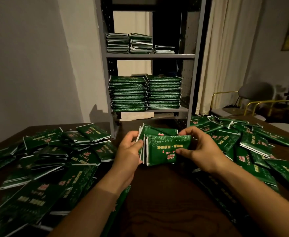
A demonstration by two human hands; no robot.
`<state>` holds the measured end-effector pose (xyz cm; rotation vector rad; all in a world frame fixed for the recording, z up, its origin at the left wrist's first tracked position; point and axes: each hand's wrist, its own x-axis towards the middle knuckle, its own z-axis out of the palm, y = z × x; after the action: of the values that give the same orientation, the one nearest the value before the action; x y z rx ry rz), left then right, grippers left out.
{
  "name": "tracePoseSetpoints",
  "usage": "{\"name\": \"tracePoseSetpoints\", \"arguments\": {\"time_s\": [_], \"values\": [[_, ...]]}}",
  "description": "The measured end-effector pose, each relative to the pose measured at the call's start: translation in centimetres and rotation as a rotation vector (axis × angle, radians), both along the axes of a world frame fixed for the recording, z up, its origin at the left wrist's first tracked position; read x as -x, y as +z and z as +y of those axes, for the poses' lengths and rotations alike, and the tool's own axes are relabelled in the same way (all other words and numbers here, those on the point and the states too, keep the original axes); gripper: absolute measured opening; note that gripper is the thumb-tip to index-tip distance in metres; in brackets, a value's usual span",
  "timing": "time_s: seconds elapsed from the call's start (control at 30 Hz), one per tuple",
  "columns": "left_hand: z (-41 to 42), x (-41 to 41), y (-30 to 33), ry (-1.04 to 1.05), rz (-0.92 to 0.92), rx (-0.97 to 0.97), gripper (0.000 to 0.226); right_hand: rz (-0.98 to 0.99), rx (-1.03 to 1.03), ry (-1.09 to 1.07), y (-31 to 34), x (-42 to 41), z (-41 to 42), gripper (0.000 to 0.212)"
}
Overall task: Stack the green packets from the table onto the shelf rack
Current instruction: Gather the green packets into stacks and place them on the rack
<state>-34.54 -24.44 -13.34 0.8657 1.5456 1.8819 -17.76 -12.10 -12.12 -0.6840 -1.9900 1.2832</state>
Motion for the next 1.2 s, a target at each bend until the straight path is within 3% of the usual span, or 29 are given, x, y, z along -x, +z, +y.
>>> {"name": "tracePoseSetpoints", "arguments": {"time_s": [0.2, 0.33, 0.43, 0.57, 0.63, 0.77, 0.9, 0.97, 1.07, 1.17, 1.2], "values": [[-0.1, -0.6, 0.1, -0.12, -0.179, -0.032, 0.015, 0.043, -0.011, -0.137, 0.1, 0.2, 0.2, 0.026], [-0.3, -0.7, -0.1, -0.201, -0.149, 0.032, 0.058, 0.093, -0.008, -0.138, 0.0, 0.3, 0.0, 0.023], [-0.3, -0.9, 0.0, -0.199, -0.119, -0.014, 0.027, 0.065, -0.099, -0.214, -0.1, 0.5, -0.1, 0.015], [-0.1, -0.3, 0.0, -0.123, -0.194, -0.089, 0.032, 0.087, -0.154, -0.419, 0.4, 0.0, 0.6, 0.011], [0.1, 0.3, -0.3, -0.098, -0.246, -0.098, 0.051, 0.123, -0.021, -0.404, 0.7, -0.3, 0.7, 0.009], [0.4, 0.3, -0.4, -0.074, -0.335, -0.12, 0.089, 0.186, 0.553, -0.076, 1.4, 0.1, -0.8, 0.017], [0.5, -0.2, -0.2, -0.105, -0.364, -0.186, 0.079, -0.109, 0.38, -0.039, 0.7, 0.9, -1.6, 0.027], [0.1, -0.8, 0.2, -0.166, -0.32, -0.179, 0.078, -0.071, 0.402, 0.037, 0.4, 1.4, -2.2, 0.03], [-0.1, -2.0, 0.4, -0.221, -0.156, -0.149, 0.049, -0.063, 0.442, 0.161, 0.5, 1.8, -2.9, 0.034], [0.1, -2.1, 0.4, -0.146, -0.039, -0.097, 0.039, -0.191, 0.286, 0.072, 1.0, 1.4, -2.4, 0.053], [0.1, -1.7, 0.6, -0.127, -0.046, -0.094, 0.038, -0.153, 0.257, 0.015, 1.1, 1.3, -2.0, 0.061]]}}
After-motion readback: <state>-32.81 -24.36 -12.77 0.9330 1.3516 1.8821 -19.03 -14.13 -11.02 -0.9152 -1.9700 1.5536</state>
